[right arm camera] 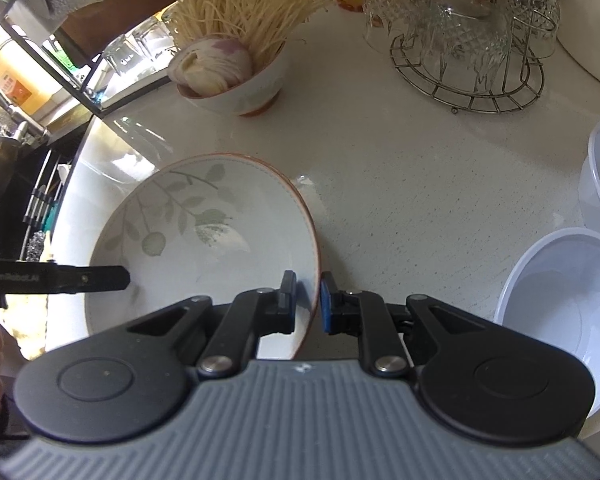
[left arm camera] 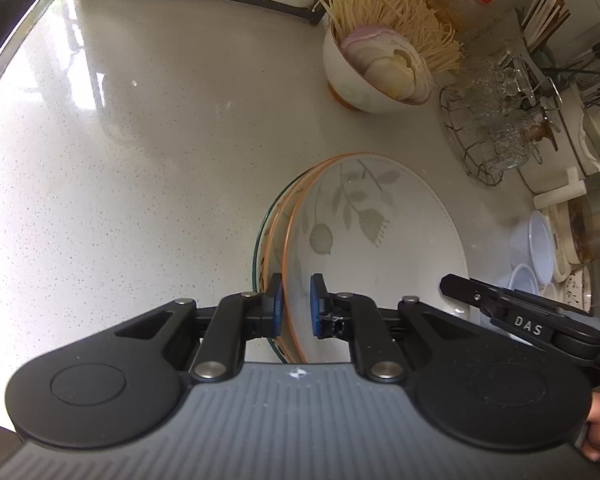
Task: Organize plates and bowls
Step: 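Lower the leaf-pattern bowl into the stacked bowl and open both grippers, then raise both grippers and move them toward the white plastic bowls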
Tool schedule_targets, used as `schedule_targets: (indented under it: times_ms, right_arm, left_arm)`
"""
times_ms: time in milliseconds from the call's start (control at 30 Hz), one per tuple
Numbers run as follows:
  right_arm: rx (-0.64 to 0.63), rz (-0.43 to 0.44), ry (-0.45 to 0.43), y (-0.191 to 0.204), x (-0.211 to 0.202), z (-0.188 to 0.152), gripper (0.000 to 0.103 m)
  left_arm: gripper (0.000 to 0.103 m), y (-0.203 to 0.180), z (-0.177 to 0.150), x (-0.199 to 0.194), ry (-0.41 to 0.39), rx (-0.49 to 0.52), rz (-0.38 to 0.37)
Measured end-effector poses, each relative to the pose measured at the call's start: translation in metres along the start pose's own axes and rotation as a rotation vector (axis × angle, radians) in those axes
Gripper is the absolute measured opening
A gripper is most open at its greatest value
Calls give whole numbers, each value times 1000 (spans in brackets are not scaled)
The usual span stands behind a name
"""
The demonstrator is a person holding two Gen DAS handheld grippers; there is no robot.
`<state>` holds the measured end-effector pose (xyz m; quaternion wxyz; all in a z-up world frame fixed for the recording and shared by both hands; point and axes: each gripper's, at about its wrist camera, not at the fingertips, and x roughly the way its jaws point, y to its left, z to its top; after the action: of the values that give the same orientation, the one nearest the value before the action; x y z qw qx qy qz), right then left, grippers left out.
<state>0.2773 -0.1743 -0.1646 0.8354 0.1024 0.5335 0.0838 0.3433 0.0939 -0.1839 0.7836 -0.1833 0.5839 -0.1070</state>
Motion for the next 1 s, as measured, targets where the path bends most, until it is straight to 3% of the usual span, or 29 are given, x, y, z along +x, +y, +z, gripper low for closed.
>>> schedule_targets:
  times_ms: [233,467,633,867,1000]
  right_arm:
    - [70,-35,-34,4,-4,-3,17]
    - [80,-80,-110,15,-22,-7,16]
    - [69,-97,-202,24,-48,-7,16]
    - [47,-83,-348,40,-100,-8,16]
    - [38,-94,-427,40,-127,-15,16]
  left_arm:
    - [15,12,4,-11,9,-10,-30]
    - [20,7,7,-30,-28,56,-56]
    - [21,-16,9,-55,-104,152,-61]
    - [21,-62,2,-109,-300,298,-68]
    - [21,-85,-2,-121,-331,331,-90]
